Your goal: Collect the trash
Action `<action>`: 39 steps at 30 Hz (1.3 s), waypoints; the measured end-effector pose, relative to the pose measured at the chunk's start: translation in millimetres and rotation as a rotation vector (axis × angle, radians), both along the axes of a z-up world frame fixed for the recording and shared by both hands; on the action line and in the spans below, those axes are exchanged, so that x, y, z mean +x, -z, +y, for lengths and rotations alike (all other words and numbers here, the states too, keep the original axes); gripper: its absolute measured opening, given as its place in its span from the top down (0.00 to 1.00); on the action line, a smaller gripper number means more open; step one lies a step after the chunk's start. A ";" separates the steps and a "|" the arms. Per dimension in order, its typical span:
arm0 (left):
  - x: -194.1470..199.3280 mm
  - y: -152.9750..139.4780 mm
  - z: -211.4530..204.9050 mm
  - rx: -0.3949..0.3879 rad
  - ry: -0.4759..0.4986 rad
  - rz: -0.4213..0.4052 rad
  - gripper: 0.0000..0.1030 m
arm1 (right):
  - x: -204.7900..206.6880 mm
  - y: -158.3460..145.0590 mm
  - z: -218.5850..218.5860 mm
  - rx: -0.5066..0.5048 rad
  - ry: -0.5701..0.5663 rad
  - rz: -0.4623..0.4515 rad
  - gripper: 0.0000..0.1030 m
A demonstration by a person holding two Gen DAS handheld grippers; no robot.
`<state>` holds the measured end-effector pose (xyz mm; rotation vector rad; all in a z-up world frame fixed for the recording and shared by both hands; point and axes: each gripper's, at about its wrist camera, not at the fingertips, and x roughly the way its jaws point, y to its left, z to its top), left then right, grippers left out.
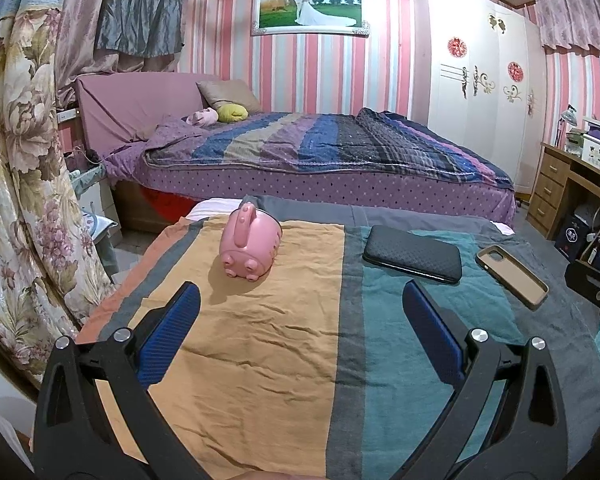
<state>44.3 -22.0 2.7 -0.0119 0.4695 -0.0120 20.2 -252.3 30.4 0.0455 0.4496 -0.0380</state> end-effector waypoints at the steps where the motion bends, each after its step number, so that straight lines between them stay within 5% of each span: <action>1: 0.0 0.0 0.1 -0.001 -0.001 0.000 0.05 | 0.0 -0.3 0.9 0.000 0.001 0.000 0.14; 39: 0.3 0.9 1.1 -0.010 -0.004 0.005 0.05 | -1.3 -0.4 5.4 -0.001 -0.001 0.003 0.14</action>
